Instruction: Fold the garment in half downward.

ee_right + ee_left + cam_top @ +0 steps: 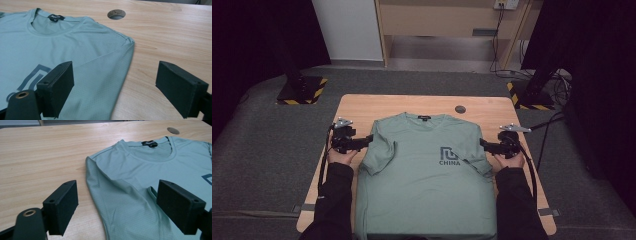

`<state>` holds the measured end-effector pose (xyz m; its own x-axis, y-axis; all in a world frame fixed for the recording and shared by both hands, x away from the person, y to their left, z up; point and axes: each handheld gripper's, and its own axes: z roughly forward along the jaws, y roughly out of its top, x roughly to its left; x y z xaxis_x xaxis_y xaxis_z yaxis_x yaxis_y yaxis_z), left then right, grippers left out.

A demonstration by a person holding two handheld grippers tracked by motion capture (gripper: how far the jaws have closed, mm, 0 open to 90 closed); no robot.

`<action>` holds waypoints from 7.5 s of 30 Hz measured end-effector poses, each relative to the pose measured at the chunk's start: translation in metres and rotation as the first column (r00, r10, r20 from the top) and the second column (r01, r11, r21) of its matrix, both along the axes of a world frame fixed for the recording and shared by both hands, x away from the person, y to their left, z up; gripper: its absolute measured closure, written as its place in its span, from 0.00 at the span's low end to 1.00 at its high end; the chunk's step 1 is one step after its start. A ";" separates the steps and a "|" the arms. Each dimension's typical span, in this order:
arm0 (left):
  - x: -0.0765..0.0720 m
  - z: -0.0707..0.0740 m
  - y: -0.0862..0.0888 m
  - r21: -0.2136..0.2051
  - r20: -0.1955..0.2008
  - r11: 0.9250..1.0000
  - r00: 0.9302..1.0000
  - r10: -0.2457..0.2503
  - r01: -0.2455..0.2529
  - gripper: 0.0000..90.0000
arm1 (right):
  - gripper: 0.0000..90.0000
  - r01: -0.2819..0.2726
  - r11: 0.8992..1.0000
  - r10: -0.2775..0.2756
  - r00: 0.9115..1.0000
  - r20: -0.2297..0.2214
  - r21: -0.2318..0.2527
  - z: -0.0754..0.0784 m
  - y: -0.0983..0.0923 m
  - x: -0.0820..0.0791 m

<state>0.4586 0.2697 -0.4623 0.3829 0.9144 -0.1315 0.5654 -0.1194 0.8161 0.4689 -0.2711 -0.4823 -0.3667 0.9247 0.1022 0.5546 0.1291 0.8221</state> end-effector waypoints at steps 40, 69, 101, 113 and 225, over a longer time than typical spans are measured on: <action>0.071 -0.056 -0.001 0.069 -0.114 0.997 0.993 0.041 -0.033 0.20 | 0.18 0.033 0.999 -0.032 0.994 -0.104 0.006 -0.028 0.005 0.062; 0.072 -0.070 -0.016 0.173 -0.054 0.985 0.998 0.029 -0.019 0.37 | 0.38 0.057 0.990 -0.069 0.993 -0.094 -0.126 -0.053 0.027 0.067; 0.076 -0.047 -0.026 0.096 -0.129 0.991 0.986 0.102 -0.090 0.94 | 0.96 0.074 0.992 -0.060 0.989 -0.137 0.099 -0.031 0.026 0.068; 0.095 0.014 -0.026 0.042 -0.064 0.992 0.990 0.125 -0.122 0.95 | 0.96 0.085 0.989 -0.075 0.994 -0.081 0.122 0.019 0.033 0.088; -0.085 -0.053 -0.048 0.194 -0.176 0.978 0.983 -0.046 0.080 0.47 | 0.39 -0.154 0.984 0.135 0.972 -0.192 -0.091 -0.039 0.051 -0.106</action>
